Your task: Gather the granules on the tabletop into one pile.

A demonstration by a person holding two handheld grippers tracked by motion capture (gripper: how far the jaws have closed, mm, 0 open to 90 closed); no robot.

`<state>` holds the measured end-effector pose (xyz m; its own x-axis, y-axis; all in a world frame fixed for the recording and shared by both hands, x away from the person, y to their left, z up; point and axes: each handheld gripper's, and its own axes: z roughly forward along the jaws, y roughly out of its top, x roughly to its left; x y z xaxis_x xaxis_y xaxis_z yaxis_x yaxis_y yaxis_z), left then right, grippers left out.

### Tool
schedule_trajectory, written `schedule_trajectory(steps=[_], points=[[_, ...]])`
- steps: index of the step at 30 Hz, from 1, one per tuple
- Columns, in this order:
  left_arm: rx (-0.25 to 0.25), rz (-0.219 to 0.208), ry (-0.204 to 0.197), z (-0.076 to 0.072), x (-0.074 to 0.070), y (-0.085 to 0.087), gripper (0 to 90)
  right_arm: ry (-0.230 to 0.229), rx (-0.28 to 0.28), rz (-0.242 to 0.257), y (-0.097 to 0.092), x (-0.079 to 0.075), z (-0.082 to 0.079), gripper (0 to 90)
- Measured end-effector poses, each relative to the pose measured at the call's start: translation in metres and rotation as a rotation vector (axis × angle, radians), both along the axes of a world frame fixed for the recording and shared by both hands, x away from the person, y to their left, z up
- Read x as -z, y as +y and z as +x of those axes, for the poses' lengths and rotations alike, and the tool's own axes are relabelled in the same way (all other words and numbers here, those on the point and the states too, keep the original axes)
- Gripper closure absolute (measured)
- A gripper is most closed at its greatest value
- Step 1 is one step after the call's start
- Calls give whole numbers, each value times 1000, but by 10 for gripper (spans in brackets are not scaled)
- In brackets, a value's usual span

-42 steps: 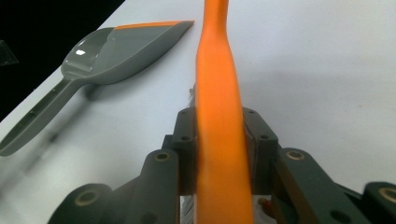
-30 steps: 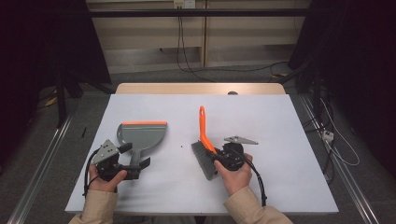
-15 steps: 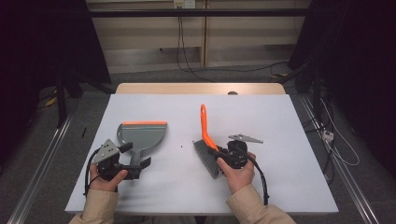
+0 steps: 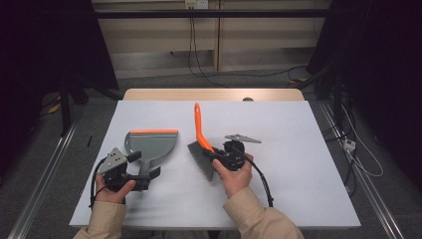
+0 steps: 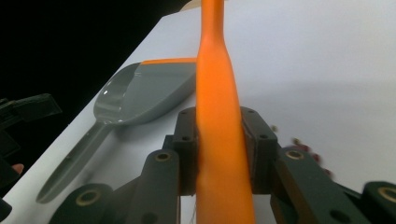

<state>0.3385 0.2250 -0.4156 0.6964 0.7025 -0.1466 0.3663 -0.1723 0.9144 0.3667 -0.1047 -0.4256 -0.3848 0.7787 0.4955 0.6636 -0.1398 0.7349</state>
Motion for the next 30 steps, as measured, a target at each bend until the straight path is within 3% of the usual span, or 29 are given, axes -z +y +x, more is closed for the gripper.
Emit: schedule_trajectory(steps=[4,7,8,10,15,30], points=[[-3,0,-1,1,0,3,54,16,-19,7,22,5,11,712],[-6,1,0,1,0,4,54,39,-15,-56,30,14,17,713],[-8,0,0,0,1,5,54,40,-2,-75,28,15,19,712],[-9,2,1,0,1,5,53,80,11,-52,19,16,22,711],[-11,3,-3,-1,0,5,54,75,39,-101,3,13,18,711],[7,15,-5,-1,-1,-2,54,87,111,-95,-38,13,-4,711]])
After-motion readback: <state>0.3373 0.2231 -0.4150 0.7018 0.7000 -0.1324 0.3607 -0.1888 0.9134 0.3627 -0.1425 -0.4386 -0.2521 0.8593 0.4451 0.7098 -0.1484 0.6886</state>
